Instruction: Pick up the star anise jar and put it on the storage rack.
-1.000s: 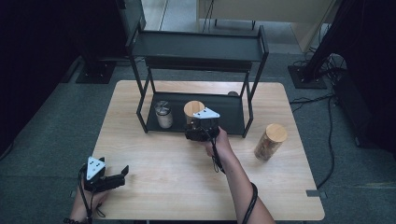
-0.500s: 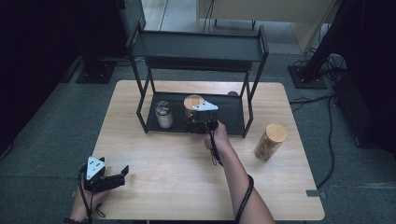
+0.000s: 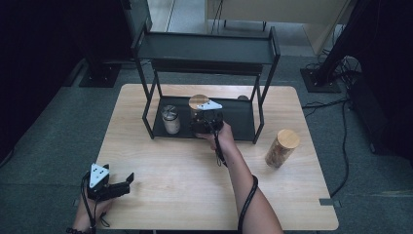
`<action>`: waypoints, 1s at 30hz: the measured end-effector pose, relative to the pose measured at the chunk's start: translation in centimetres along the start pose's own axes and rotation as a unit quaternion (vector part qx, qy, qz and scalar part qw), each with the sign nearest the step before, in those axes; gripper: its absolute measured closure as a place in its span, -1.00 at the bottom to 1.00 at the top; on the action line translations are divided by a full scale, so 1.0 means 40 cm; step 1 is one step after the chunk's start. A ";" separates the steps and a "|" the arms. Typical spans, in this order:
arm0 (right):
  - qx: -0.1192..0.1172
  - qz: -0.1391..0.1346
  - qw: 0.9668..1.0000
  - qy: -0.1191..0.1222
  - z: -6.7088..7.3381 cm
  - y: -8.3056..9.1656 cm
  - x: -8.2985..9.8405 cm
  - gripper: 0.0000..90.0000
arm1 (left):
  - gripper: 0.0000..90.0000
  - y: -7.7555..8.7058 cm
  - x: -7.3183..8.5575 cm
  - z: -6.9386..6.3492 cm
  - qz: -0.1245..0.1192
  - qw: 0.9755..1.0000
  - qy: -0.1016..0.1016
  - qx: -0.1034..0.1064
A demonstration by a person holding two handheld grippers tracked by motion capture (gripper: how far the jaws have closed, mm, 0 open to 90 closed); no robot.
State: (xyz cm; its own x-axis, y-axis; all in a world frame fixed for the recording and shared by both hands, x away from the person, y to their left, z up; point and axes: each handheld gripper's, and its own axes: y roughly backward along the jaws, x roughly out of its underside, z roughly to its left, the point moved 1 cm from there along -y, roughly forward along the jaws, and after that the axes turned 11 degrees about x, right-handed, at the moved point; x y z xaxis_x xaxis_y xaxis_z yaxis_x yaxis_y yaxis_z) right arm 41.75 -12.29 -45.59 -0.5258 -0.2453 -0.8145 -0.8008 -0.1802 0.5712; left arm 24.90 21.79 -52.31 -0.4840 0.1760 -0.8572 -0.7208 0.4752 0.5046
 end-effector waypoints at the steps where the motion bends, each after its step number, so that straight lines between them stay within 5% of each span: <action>1: 0.000 0.000 1.000 0.000 0.002 -0.003 -0.002 -0.44 | -0.98 0.000 0.000 0.000 0.000 1.000 0.000 0.000; 30: -0.006 -0.005 1.000 -0.008 0.010 -0.041 0.008 -0.48 | -0.98 0.000 0.000 -0.001 0.001 1.000 -0.003 0.001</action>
State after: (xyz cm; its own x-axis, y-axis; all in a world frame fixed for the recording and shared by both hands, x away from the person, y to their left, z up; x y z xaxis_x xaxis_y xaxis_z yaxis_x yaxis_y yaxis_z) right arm 42.80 -11.70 -46.82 -0.5231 -0.2274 -0.8214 -0.8023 -0.1938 0.5646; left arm 24.88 21.76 -52.31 -0.4818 0.1822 -0.8571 -0.7188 0.4773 0.5055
